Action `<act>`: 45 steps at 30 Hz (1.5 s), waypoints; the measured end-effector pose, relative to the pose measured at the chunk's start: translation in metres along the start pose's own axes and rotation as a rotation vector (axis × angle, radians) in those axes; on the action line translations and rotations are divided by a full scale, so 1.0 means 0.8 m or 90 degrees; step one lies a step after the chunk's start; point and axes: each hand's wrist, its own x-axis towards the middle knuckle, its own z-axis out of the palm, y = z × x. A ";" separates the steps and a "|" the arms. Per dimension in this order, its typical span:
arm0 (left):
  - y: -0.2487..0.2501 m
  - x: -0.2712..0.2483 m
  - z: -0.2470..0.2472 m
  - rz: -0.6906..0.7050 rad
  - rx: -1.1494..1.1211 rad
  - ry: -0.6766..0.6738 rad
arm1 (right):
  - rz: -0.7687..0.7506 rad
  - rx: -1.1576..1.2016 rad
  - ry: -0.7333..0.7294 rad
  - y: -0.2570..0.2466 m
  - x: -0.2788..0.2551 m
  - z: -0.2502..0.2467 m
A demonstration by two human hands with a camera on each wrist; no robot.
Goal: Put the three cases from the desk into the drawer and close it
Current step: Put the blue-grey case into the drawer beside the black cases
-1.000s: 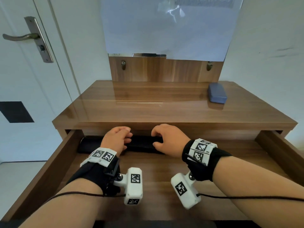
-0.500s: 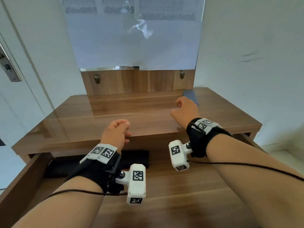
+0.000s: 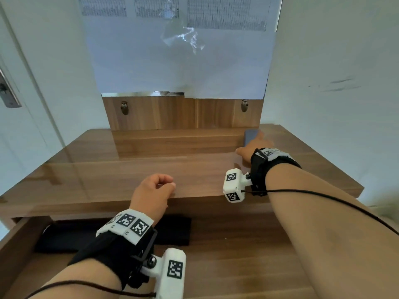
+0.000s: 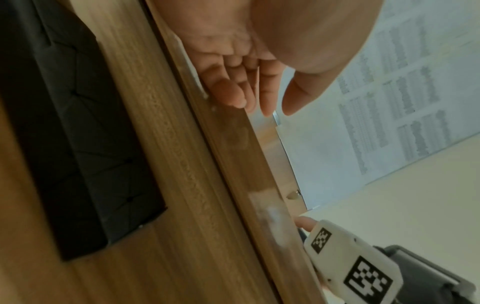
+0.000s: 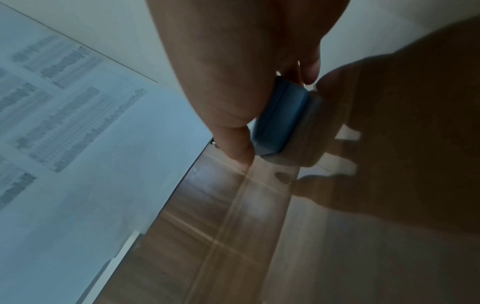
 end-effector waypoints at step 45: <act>-0.049 -0.086 -0.017 -0.166 -0.271 -0.118 | -0.420 0.169 -0.356 0.080 -0.226 0.032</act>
